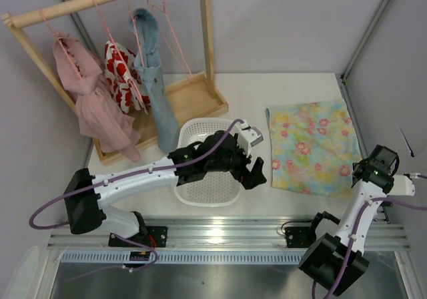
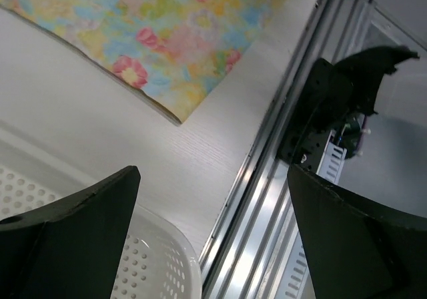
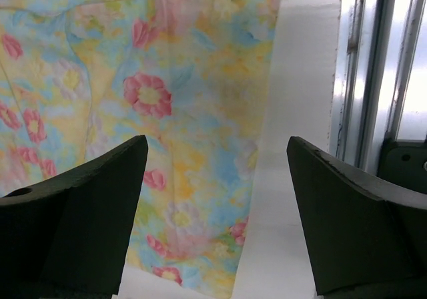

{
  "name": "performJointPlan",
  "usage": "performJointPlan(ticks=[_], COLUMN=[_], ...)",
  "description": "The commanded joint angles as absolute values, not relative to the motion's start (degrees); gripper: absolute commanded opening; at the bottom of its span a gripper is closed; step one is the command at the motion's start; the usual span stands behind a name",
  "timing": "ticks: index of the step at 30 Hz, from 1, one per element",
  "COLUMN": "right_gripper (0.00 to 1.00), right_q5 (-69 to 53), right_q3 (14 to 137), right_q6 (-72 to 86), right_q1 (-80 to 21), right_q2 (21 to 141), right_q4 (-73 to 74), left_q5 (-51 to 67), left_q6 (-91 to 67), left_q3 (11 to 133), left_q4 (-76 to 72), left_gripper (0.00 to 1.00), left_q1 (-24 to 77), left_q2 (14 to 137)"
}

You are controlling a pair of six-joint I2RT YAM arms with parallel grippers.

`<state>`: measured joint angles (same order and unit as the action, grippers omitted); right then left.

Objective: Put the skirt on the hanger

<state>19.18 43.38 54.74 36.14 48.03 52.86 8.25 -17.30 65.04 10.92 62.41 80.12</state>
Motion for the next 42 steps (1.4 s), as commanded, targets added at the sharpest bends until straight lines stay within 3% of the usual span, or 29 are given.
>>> performJointPlan(ticks=[1,14,23,29,42], right_gripper=[0.89,0.79,0.78,0.72,0.39], right_q5=[19.52,3.26,4.04,3.60,2.29], right_q3=[39.31,30.15,29.18,25.93,24.00], right_q6=[50.02,42.63,37.35,36.91,35.25], right_q1=[38.93,50.88,55.98,56.86,58.18], right_q2=[46.94,53.86,54.23,54.32,58.44], right_q4=[47.30,31.38,30.33,26.72,21.45], left_q5=[14.24,13.54,12.75,10.29,9.15], left_q6=[-12.22,-10.63,-9.32,-7.82,-2.13], left_q3=[63.81,63.81,63.55,63.63,63.02], left_q4=[3.34,3.25,2.64,3.60,1.85], left_gripper=[0.98,0.99,0.99,0.99,0.97], left_q1=[64.16,66.36,66.45,66.53,68.55], left_q2=[79.10,82.35,84.20,85.51,90.70])
